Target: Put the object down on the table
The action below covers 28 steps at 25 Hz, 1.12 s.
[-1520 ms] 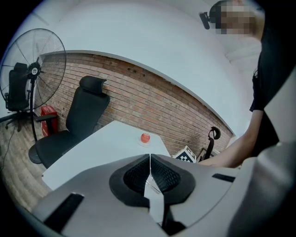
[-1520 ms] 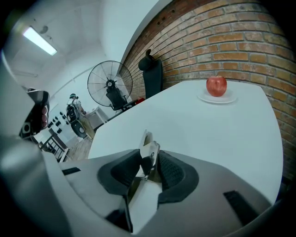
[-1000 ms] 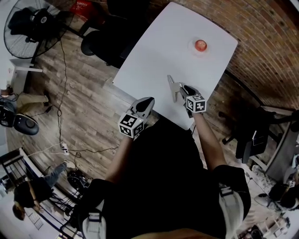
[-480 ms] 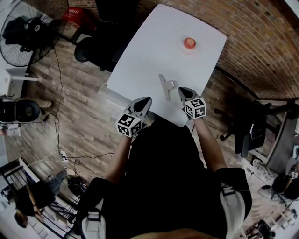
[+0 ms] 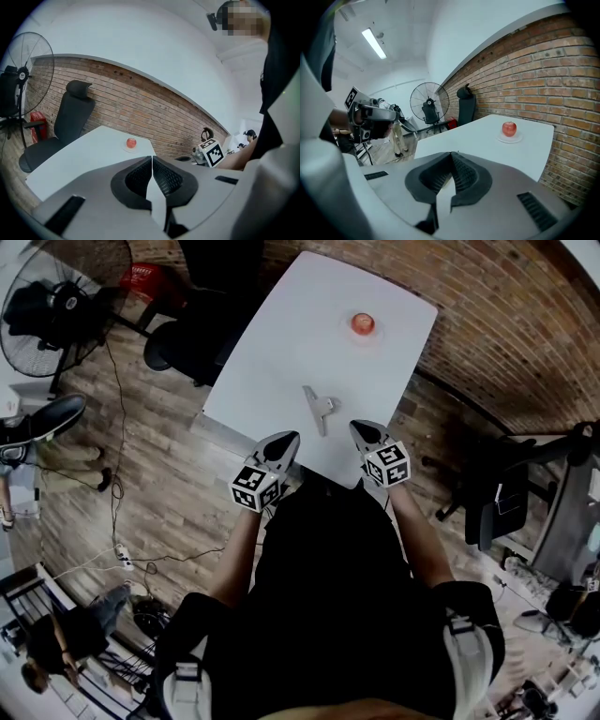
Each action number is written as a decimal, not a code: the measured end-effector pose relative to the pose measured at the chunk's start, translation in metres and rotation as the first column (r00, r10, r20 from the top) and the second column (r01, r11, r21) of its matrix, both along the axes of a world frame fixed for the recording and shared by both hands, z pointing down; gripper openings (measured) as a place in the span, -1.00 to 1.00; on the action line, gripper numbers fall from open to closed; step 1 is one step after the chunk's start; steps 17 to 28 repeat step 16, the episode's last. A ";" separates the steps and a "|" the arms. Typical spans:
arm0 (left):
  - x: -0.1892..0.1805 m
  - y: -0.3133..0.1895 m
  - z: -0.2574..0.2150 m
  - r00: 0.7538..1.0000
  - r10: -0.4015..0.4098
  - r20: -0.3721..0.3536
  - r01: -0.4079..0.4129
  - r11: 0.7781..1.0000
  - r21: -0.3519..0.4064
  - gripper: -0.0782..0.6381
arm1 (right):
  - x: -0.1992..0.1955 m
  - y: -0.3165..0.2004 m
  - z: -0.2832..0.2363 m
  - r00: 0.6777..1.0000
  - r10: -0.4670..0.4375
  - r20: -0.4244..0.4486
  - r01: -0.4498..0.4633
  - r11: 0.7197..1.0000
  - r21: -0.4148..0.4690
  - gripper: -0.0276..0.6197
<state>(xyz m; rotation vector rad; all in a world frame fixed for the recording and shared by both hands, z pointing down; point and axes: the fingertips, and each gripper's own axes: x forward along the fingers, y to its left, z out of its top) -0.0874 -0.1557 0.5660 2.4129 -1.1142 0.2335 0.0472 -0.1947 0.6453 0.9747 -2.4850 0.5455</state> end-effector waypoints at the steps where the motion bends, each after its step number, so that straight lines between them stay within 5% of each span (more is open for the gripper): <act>1: 0.004 0.003 -0.002 1.000 -0.004 0.001 0.004 1.000 0.001 -0.72 | 0.004 0.003 -0.002 1.000 -0.007 -0.004 0.007 1.000 0.006 -0.92; 16: 0.085 0.047 -0.009 0.998 -0.056 0.015 0.057 0.998 -0.019 -0.72 | 0.078 0.045 -0.014 0.996 -0.080 -0.031 0.081 0.996 0.041 -0.92; 28: 0.085 0.047 -0.009 0.998 -0.056 0.015 0.057 0.998 -0.019 -0.72 | 0.078 0.045 -0.014 0.996 -0.080 -0.031 0.081 0.996 0.041 -0.92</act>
